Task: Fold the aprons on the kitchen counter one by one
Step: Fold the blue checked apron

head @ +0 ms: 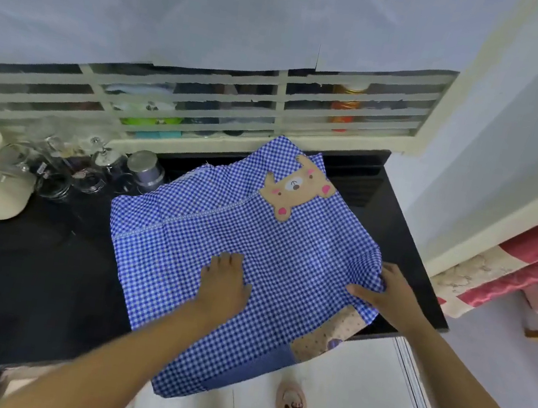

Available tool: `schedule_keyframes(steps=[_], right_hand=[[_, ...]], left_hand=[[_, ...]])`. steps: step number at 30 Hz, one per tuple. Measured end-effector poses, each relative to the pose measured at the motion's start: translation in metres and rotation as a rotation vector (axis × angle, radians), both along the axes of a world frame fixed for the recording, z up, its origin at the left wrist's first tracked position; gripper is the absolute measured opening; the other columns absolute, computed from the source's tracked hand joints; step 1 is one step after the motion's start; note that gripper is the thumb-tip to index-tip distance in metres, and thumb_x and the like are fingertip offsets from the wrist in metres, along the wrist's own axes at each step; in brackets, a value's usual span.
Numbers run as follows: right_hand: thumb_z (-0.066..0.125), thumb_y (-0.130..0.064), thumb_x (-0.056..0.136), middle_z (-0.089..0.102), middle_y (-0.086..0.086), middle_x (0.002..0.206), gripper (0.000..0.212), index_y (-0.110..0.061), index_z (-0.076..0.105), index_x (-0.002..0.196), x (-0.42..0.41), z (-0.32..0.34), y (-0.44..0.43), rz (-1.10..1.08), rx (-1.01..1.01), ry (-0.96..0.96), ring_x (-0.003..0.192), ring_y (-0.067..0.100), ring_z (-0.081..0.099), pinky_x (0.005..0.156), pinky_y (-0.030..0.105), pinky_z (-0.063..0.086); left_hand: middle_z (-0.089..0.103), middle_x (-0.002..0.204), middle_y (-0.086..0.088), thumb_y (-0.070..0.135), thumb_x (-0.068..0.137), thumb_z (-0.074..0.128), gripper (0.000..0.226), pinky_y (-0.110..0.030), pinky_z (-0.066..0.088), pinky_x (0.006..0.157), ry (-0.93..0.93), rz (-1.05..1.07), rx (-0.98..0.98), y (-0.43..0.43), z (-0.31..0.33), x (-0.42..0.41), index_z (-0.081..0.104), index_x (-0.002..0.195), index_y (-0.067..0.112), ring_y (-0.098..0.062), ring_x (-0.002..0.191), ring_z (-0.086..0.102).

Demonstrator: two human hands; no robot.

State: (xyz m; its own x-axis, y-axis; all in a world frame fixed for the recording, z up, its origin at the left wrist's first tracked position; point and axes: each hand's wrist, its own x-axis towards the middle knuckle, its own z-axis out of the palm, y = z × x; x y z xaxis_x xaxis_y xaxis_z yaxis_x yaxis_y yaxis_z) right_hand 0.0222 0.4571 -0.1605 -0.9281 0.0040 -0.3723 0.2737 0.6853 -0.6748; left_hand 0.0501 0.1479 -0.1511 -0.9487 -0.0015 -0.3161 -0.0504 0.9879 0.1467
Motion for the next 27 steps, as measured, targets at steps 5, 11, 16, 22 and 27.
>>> schedule_keyframes(steps=[5, 11, 16, 22, 27], right_hand=[[0.072, -0.023, 0.082, 0.068, -0.013, 0.094, 0.008, -0.025, 0.067, 0.088, -0.012, 0.029, 0.013, 0.13, -0.191, -0.095, 0.087, 0.01, 0.068, 0.075, 0.018, 0.052], [0.073, -0.033, 0.082, 0.064, -0.003, 0.077, 0.02, -0.018, 0.063, 0.073, -0.028, 0.044, 0.045, 0.406, 0.181, -0.451, 0.072, 0.012, 0.06, 0.065, 0.016, 0.042], [0.07, -0.049, 0.08, 0.056, 0.013, 0.065, 0.05, -0.003, 0.06, 0.063, -0.028, 0.041, 0.064, 0.281, 0.541, -0.285, 0.061, 0.018, 0.051, 0.057, 0.022, 0.036], [0.076, -0.051, 0.07, 0.02, 0.0, 0.158, 0.087, -0.032, 0.033, 0.144, 0.022, 0.015, 0.023, 0.84, 0.522, 0.333, 0.144, 0.023, 0.021, 0.117, 0.043, 0.021], [0.072, -0.042, 0.08, -0.013, -0.005, 0.159, 0.104, -0.041, -0.006, 0.15, 0.042, -0.027, -0.02, 1.199, 0.661, 0.328, 0.143, 0.029, -0.016, 0.115, 0.048, -0.002]], left_hand=[[-0.008, 0.159, -0.011, 0.066, 0.092, 0.035, 0.095, -0.059, 0.01, 0.113, -0.291, -0.049, -0.038, 0.012, -0.028, 0.05, -0.012, 0.152, 0.01, -0.036, 0.146, -0.005], [-0.021, 0.158, -0.011, 0.089, 0.056, -0.022, 0.121, -0.063, 0.0, 0.112, -0.281, -0.095, -0.058, 0.004, -0.044, 0.056, -0.025, 0.146, 0.008, -0.036, 0.144, -0.02], [0.038, 0.147, -0.021, 0.085, 0.075, -0.007, 0.115, -0.073, 0.034, 0.086, -0.146, -0.104, -0.042, -0.008, -0.066, 0.059, 0.004, 0.15, -0.001, -0.044, 0.138, 0.027], [0.029, 0.149, -0.015, 0.083, 0.067, 0.045, 0.122, -0.066, 0.01, 0.11, -0.084, -0.225, -0.024, -0.013, -0.075, 0.074, 0.004, 0.152, 0.005, -0.038, 0.138, 0.023], [0.055, 0.134, -0.011, 0.066, 0.05, 0.082, 0.114, -0.054, 0.003, 0.11, -0.076, -0.302, 0.066, 0.003, -0.067, 0.099, 0.038, 0.14, 0.012, -0.033, 0.128, 0.048]])
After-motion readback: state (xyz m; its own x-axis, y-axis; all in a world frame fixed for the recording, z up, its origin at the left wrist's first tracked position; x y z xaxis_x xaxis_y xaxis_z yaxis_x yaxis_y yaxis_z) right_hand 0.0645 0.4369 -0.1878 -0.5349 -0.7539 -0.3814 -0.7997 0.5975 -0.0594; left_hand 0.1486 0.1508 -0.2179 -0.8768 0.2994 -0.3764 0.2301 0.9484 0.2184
